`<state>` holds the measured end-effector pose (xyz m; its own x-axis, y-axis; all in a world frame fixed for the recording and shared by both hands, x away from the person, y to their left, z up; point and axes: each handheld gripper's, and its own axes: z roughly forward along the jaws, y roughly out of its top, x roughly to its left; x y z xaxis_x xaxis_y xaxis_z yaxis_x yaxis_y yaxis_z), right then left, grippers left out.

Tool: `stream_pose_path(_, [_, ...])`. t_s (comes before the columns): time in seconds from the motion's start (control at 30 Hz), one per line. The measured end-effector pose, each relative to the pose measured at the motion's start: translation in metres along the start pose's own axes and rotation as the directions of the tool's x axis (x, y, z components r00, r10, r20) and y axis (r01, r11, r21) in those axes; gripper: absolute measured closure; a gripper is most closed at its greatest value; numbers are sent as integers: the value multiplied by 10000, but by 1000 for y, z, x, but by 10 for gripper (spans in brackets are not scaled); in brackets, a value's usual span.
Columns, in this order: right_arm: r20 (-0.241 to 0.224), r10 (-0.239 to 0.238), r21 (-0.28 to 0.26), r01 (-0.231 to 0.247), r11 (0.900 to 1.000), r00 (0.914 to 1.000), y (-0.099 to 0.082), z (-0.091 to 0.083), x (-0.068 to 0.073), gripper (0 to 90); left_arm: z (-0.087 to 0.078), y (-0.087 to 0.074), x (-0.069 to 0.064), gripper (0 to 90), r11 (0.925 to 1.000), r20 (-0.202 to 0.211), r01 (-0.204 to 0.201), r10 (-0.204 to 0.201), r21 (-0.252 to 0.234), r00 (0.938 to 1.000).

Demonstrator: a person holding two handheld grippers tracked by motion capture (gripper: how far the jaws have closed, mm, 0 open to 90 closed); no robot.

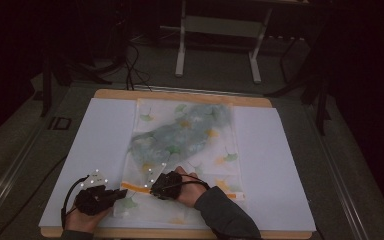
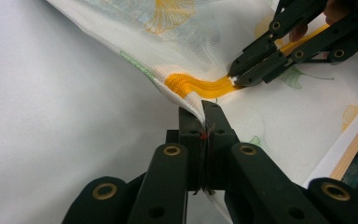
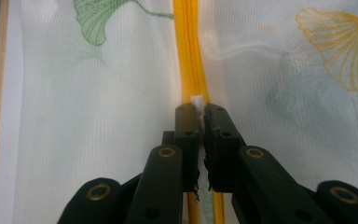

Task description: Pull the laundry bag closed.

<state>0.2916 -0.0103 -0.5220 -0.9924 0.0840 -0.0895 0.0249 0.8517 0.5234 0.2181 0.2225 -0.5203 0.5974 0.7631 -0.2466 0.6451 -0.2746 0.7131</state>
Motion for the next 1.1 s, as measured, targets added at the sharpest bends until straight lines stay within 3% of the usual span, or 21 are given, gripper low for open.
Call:
stream_pose_path(0.23, [-48,130,-99,-131,9999,9999,-4,-2,-1,846,0,0,0,882,10000,-9,-6,6,-9,10000])
stream_pose_path(1.1, [68,36,330,-39,9994,10000,-17,-13,-2,846,-1,1,1,882,10000,30,49,-49,-85,10000])
